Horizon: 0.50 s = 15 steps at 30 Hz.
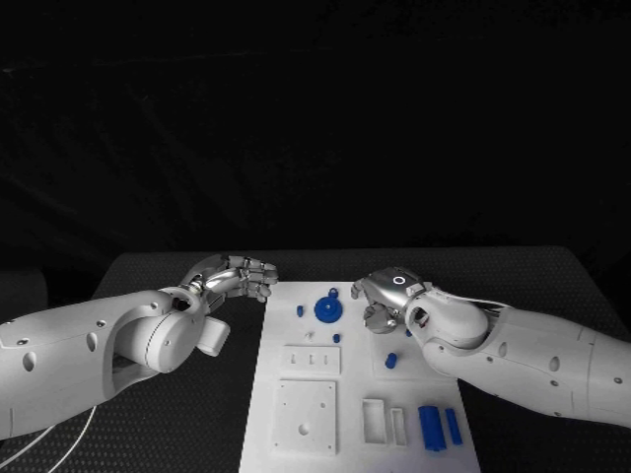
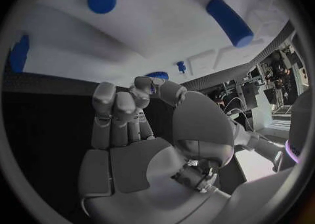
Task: Assemble the parts on the task board
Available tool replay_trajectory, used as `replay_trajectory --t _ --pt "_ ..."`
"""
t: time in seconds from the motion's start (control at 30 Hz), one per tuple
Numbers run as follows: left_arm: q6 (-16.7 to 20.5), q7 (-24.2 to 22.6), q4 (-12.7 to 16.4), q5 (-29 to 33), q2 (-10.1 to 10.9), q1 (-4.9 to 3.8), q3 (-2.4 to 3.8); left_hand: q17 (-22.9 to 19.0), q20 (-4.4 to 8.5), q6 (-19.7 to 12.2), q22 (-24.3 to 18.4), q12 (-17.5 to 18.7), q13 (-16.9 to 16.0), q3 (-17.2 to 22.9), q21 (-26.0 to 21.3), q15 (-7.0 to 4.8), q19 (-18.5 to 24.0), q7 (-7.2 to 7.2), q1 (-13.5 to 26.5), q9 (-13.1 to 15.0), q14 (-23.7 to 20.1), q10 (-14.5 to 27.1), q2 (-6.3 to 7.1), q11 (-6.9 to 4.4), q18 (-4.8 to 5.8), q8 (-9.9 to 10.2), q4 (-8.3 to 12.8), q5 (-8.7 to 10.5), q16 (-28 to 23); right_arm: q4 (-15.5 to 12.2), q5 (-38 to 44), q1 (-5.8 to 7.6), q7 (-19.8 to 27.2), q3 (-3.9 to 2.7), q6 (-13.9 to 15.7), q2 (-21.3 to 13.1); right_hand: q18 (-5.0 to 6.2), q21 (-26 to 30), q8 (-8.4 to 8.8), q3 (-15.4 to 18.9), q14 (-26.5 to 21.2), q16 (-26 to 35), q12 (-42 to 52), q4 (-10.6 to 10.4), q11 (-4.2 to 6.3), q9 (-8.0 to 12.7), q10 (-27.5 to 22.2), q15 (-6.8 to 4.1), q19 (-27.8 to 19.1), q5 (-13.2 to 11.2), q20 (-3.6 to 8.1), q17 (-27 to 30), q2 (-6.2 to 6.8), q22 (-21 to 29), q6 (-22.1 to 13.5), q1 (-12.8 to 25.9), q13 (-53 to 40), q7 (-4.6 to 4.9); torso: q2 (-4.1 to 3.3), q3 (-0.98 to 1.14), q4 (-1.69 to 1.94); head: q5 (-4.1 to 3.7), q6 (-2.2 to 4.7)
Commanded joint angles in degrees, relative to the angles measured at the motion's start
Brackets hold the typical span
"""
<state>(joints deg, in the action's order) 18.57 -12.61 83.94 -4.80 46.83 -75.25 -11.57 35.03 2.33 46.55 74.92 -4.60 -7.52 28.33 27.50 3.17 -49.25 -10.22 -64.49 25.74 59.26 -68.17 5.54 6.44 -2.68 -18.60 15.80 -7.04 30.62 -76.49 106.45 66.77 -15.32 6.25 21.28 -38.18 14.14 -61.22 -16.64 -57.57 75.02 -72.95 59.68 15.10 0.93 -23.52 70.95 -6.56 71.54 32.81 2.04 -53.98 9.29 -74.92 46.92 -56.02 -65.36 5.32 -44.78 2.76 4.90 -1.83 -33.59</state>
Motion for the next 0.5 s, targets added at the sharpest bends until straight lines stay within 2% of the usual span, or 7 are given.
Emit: replay_trajectory --t 0.03,0.2,0.27,0.33,0.43,0.47,0.5 --pt "-0.5 -0.3 0.2 -0.3 0.1 -0.07 0.05 0.1 0.00 -0.1 1.1 0.2 0.0 0.4 0.2 0.21 0.6 -0.33 0.5 0.1 -0.2 0.1 0.24 0.37 -0.99 0.3 0.1 -0.19 -0.3 -2.8 -4.3 0.60 1.7 -0.98 5.2 -2.0 0.86 -0.3 -0.38 -0.2 0.2 0.3 -0.1 -0.1 0.02 0.0 0.2 -0.21 0.3 -0.3 -0.05 0.0 0.52 -0.8 0.3 0.0 0.0 0.07 0.05 0.04 -0.15 -0.07 0.27" --pt "-0.4 -0.4 0.1 -0.3 0.3 -0.07 0.05 0.1 0.00 -0.1 1.1 0.2 -0.1 0.4 0.2 0.21 0.6 -0.33 0.5 0.1 -0.2 0.1 0.25 0.37 -0.99 0.3 0.1 -0.19 -0.3 -6.4 -7.0 1.23 3.5 -2.34 7.0 -5.9 0.86 -0.3 -0.65 0.1 0.3 0.4 -0.2 -0.5 -0.30 0.0 0.3 0.01 0.5 -1.1 0.11 0.0 1.29 -0.7 0.7 -0.3 0.0 0.42 0.14 0.08 -0.34 -0.19 0.60" --pt "-0.4 -0.5 0.0 -0.3 0.2 -0.07 0.05 0.1 0.00 -0.1 1.1 0.2 -0.1 0.4 0.2 0.21 0.6 -0.33 0.5 0.1 -0.2 0.1 0.26 0.37 -0.99 0.3 0.1 -0.19 -0.3 -6.8 -8.5 1.61 4.9 -2.69 7.1 -7.0 0.86 -0.3 -0.88 0.8 0.4 0.4 -0.2 -0.8 -0.56 -0.1 0.3 0.20 0.6 -3.0 0.24 0.0 2.13 -0.7 1.0 -0.6 0.0 0.70 0.22 0.16 -0.56 -0.06 0.65" --pt "-0.4 -0.5 -0.1 -0.3 0.2 -0.07 0.05 0.1 0.00 -0.1 1.1 0.2 -0.1 0.4 0.2 0.21 0.6 -0.32 0.5 0.1 -0.2 0.1 0.26 0.37 -0.99 0.3 0.1 -0.19 -0.3 -6.6 -10.7 2.00 5.9 -3.03 6.9 -8.1 0.86 -0.2 -1.14 2.1 0.4 0.5 -0.2 -1.4 -0.92 -0.2 0.3 0.53 0.8 -7.8 0.39 0.0 3.20 -0.6 1.3 -1.4 0.0 1.00 0.29 0.25 -0.74 -0.02 0.66" --pt "-0.5 -0.7 -0.2 -0.3 0.0 -0.07 0.05 0.1 0.00 -0.1 1.1 0.2 -0.1 0.4 0.2 0.22 0.6 -0.31 0.5 0.1 -0.2 0.1 0.28 0.37 -0.99 0.3 0.1 -0.18 -0.3 -5.5 -14.4 2.66 9.1 -3.37 4.8 -9.8 0.86 -0.1 -1.46 4.2 0.5 0.6 -0.2 -2.4 -1.35 -0.4 0.3 0.85 0.9 -14.3 0.48 0.0 5.28 -0.5 1.8 -1.9 -0.1 1.56 0.36 0.35 -0.98 -0.11 0.82" --pt "-0.6 -0.9 -0.3 -0.3 0.0 -0.07 0.05 0.1 0.00 -0.1 1.1 0.2 -0.1 0.4 0.2 0.22 0.6 -0.31 0.5 0.1 -0.2 0.1 0.29 0.37 -0.99 0.3 0.1 -0.18 -0.3 -4.9 -16.3 2.93 10.4 -3.38 4.2 -10.4 0.86 0.1 -1.71 5.4 0.5 0.7 -0.2 -2.7 -2.22 -0.5 0.1 1.03 0.8 -21.1 0.69 0.0 6.10 -0.4 2.2 -2.9 -0.1 2.46 0.38 0.35 -1.01 -0.15 0.87" --pt "-0.7 -0.9 -0.4 -0.7 -0.1 -0.07 0.05 0.1 0.00 -0.1 1.1 0.2 -0.1 0.4 0.2 0.22 0.6 -0.30 0.5 0.1 -0.2 0.1 0.29 0.38 -0.99 0.2 0.1 -0.18 -0.3 -4.1 -17.8 3.11 11.6 -3.39 3.4 -10.9 0.85 0.1 -1.75 6.8 0.5 0.7 -0.2 -3.6 -2.05 -0.5 0.0 1.61 0.8 -23.3 0.57 0.0 6.78 -0.4 2.3 -2.3 -0.2 2.20 0.41 0.39 -1.07 -0.21 0.91"
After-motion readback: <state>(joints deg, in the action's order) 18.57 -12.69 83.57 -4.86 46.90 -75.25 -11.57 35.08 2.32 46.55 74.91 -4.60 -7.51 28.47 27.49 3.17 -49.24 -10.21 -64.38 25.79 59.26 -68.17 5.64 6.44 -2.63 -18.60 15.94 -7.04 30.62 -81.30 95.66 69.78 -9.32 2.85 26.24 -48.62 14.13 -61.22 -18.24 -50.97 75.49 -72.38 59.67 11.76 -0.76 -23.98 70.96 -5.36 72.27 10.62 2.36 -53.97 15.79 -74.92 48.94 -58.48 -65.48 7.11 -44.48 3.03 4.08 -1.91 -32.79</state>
